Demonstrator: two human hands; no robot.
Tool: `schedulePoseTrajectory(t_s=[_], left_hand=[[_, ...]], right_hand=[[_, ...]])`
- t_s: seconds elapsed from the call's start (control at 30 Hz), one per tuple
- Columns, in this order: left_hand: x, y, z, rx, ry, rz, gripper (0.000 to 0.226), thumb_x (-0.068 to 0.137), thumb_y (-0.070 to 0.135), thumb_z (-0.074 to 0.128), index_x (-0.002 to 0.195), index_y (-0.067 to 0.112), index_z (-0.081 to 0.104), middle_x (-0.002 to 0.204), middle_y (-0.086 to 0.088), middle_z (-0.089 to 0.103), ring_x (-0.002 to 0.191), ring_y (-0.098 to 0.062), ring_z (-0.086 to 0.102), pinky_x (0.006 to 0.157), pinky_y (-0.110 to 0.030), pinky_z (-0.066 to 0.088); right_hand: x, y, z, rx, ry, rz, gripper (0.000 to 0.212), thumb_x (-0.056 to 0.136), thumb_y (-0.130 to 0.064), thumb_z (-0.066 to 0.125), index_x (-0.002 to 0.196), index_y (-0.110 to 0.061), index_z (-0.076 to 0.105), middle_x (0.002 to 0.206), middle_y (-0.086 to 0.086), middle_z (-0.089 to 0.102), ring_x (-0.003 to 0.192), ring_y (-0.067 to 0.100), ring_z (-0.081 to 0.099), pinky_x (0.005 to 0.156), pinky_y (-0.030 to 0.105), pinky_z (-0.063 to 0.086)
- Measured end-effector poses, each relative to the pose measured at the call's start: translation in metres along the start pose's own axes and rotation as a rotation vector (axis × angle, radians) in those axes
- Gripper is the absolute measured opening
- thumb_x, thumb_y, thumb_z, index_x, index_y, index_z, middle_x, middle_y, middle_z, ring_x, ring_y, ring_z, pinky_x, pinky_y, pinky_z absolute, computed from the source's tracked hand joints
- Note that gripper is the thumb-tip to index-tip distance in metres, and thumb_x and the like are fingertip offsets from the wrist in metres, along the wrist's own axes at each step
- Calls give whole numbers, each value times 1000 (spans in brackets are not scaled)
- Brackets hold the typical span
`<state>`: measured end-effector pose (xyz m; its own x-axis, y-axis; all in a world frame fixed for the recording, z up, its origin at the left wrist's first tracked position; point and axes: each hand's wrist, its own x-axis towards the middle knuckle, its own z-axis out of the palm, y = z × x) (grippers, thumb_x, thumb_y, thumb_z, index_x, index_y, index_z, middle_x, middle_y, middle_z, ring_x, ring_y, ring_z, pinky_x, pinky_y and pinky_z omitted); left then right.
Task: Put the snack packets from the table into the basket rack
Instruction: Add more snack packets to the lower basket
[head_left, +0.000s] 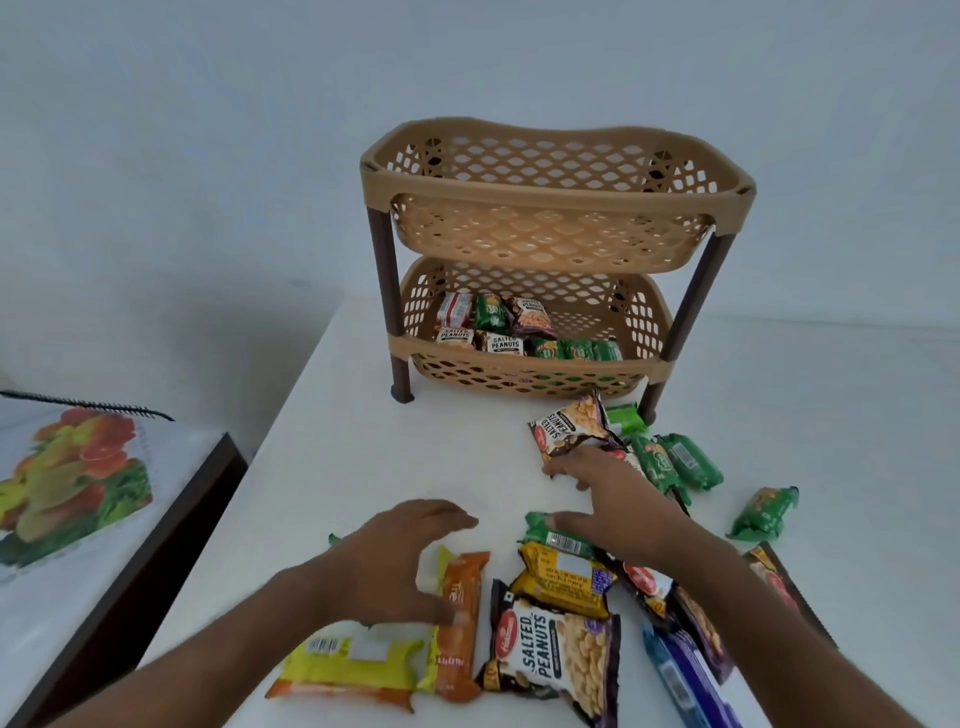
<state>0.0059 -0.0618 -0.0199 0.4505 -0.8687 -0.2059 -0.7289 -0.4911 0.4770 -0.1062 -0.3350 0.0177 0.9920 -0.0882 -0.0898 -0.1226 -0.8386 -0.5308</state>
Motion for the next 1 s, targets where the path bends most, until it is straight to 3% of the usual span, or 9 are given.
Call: schedulePoseTrajectory(t_s=[0.13, 0.3, 0.4, 0.57, 0.7, 0.8, 0.9, 1.0], left_hand=[[-1, 8, 25, 81, -81, 16, 115, 54, 87, 63, 152, 42, 22, 158, 18, 22, 143, -1, 17, 113, -20, 11], [10, 4, 27, 47, -19, -61, 116, 53, 82, 71, 151, 36, 30, 154, 12, 31, 141, -8, 28, 113, -21, 19], [20, -2, 16, 73, -15, -83, 112, 58, 77, 73, 152, 33, 29, 156, 10, 30, 142, -9, 27, 114, -24, 18], [33, -13, -1, 104, 65, -155, 93, 72, 62, 74, 151, 34, 32, 157, 9, 29, 144, -11, 25, 114, -28, 22], [37, -17, -3, 49, 160, -246, 77, 77, 54, 73, 145, 34, 44, 155, 9, 33, 139, -15, 33, 110, -32, 33], [41, -16, -1, -16, 300, -331, 68, 79, 53, 70, 140, 31, 49, 145, 6, 43, 129, -17, 45, 99, -31, 42], [46, -11, 1, -45, 370, -472, 69, 80, 59, 66, 141, 32, 46, 134, 3, 47, 119, -20, 50, 89, -32, 46], [53, -10, 3, -40, 313, -544, 80, 79, 57, 67, 148, 32, 35, 135, -3, 40, 120, -26, 50, 92, -35, 47]], right_hand=[[-18, -2, 11, -54, -88, -39, 68, 79, -48, 75, 139, -33, 46, 138, -11, 42, 124, 6, 38, 102, 27, 35], [-36, -4, 23, -134, -147, -86, 90, 65, -66, 74, 143, -41, 38, 136, -17, 39, 124, 6, 32, 101, 31, 35], [-40, -3, 31, -251, -197, -108, 96, 63, -65, 75, 145, -39, 34, 141, -14, 35, 124, 10, 30, 102, 34, 33], [-35, -3, 40, -333, -176, -87, 93, 68, -57, 77, 147, -34, 34, 140, -9, 37, 123, 15, 32, 100, 36, 34], [-24, -6, 44, -329, -91, -38, 83, 73, -54, 75, 144, -33, 38, 140, -7, 38, 125, 17, 33, 103, 37, 32], [-14, -13, 49, -362, -8, -6, 74, 77, -54, 71, 142, -32, 42, 143, -5, 38, 132, 20, 30, 109, 41, 25], [-3, -22, 53, -385, 66, 18, 66, 81, -51, 68, 140, -31, 45, 143, -3, 38, 135, 23, 27, 110, 45, 21], [5, -31, 57, -423, 115, -10, 57, 88, -42, 64, 139, -29, 43, 144, 0, 37, 135, 27, 26, 111, 47, 21]])
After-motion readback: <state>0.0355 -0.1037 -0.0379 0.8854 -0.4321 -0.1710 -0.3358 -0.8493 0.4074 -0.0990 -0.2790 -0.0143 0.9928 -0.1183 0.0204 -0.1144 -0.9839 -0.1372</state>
